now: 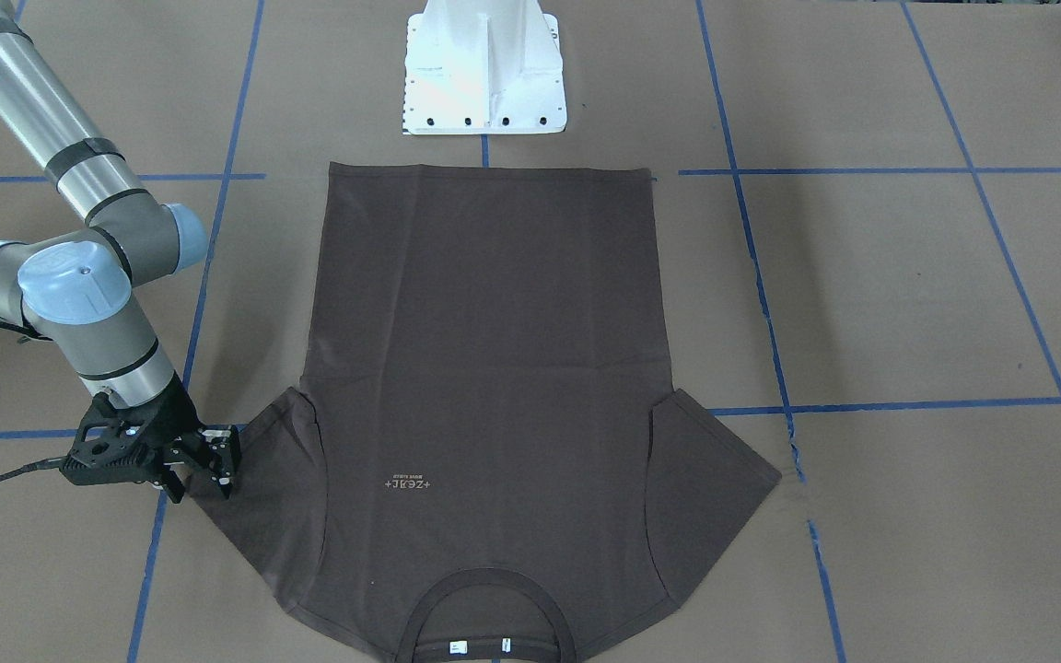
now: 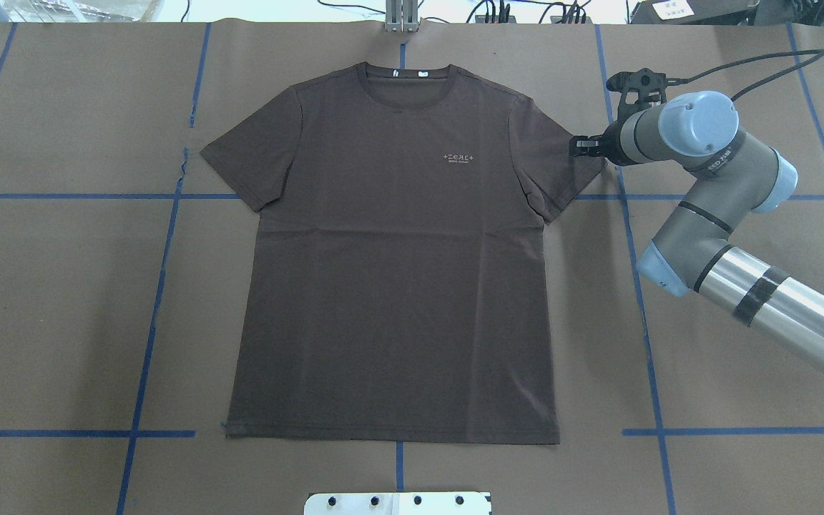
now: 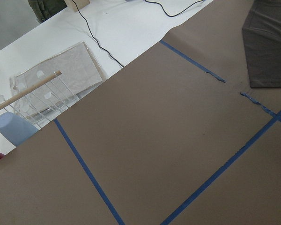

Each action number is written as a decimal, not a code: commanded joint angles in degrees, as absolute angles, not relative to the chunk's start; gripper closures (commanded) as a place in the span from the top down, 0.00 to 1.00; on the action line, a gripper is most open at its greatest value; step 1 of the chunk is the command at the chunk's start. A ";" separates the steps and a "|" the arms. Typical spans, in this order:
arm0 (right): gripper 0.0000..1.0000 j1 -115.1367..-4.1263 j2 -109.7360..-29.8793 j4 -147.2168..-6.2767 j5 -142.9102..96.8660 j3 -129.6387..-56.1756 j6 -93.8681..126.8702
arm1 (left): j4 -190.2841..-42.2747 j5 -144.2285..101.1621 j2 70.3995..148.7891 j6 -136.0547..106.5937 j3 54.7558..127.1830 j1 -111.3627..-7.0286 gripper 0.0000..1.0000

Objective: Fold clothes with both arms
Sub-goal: 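Move the right gripper over the sleeve nearest it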

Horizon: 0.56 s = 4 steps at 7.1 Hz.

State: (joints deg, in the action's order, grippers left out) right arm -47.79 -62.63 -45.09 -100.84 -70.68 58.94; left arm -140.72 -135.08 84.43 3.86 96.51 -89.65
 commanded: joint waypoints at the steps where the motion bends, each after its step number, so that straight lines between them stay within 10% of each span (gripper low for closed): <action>1: 0.62 -47.81 -62.75 -45.09 -100.63 -70.84 58.62 | -140.80 -135.09 84.29 3.87 96.42 -89.65 1.00; 4: 0.62 -47.81 -63.02 -45.09 -99.76 -70.75 58.54 | -140.71 -135.09 84.29 3.78 96.42 -89.65 1.00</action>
